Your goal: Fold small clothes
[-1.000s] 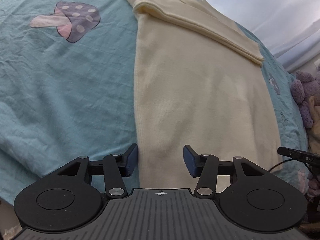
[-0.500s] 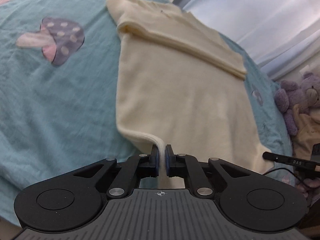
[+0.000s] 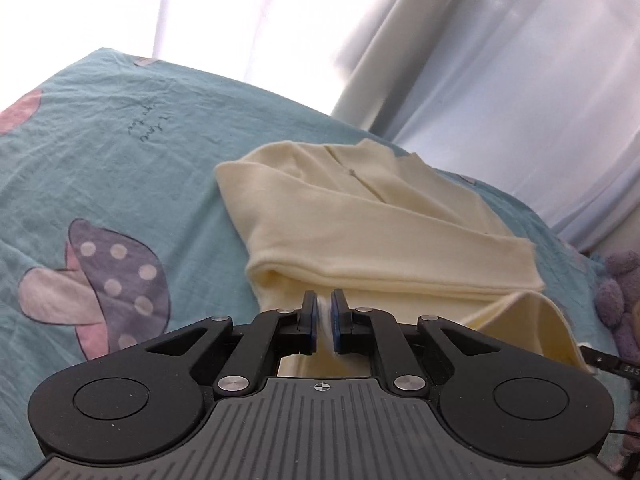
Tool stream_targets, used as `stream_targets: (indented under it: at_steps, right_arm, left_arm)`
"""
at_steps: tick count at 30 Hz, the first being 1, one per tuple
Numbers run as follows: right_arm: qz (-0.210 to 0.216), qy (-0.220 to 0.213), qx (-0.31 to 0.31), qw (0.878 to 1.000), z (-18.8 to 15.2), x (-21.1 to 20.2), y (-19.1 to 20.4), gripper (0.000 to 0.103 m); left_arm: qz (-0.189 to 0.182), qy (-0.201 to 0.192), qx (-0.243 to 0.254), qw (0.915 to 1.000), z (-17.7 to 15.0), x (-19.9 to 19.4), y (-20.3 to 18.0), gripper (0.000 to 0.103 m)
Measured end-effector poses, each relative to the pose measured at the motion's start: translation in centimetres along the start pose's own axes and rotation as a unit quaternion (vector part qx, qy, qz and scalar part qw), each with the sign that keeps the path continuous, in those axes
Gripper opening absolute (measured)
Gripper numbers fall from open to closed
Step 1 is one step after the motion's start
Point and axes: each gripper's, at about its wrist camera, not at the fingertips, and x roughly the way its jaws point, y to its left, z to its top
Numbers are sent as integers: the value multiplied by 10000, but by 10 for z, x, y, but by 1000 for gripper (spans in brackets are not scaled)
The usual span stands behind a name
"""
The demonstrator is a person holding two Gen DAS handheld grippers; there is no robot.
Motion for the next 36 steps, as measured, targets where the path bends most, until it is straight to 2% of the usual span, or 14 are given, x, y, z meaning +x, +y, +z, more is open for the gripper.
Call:
stream_targets:
  at_steps: [1,2,5,10,17,20,21,22,23,24,25,30,33,36]
  right_arm:
    - [-95,-4,-69,9999,2,2,3,7]
    - [-163,-3,-124,9998,3,4,5,8]
    - [-272,17,-405,9988,0,5,5,13]
    - [-318,122,-598,9976,-3,12,-5,40]
    - [-506,346,-803,9949,8,47,-7,42]
    - [-499,392,-844,9944,13,60,-6,40]
    - [-515,382,-925,9936,13,62,-4,33]
    - [-532,359,-1042,9925,13,62,-1,20]
    - [-572,338,-1148,9912,12,62,2,13]
    - [-634,307,-1271,9894,12,62,5,7]
    - [-661,268,-1382,9878,12,61,7,6]
    - [-596,-35,-1468,9874,16,47,13,5]
    - [-375,-360,-1350,9895,32,29,17,5]
    - [-272,-713,-1309,9884,53,19,24,5]
  left_arm:
    - [116,-65,34,9999,0,1,3,11]
    - [166,-126,8,9998,0,0,8,19]
    - [-57,-88,-91,9999,-2,2,24,42]
    - [-295,220,240,9990,-13,17,26,52]
    - [-520,465,479,9964,-7,53,2,52]
    - [-386,519,523,9965,-2,70,-5,47]
    - [-372,537,533,9964,-1,73,-6,45]
    - [-326,571,546,9963,0,76,-7,36]
    - [-272,617,583,9960,1,77,-9,22]
    - [-240,639,632,9957,1,78,-10,16]
    - [-266,627,672,9954,2,77,-12,10]
    - [-273,391,766,9959,8,55,-18,8]
    - [-544,-80,718,9959,29,23,-21,8]
    - [-531,-567,707,9945,56,4,-25,8]
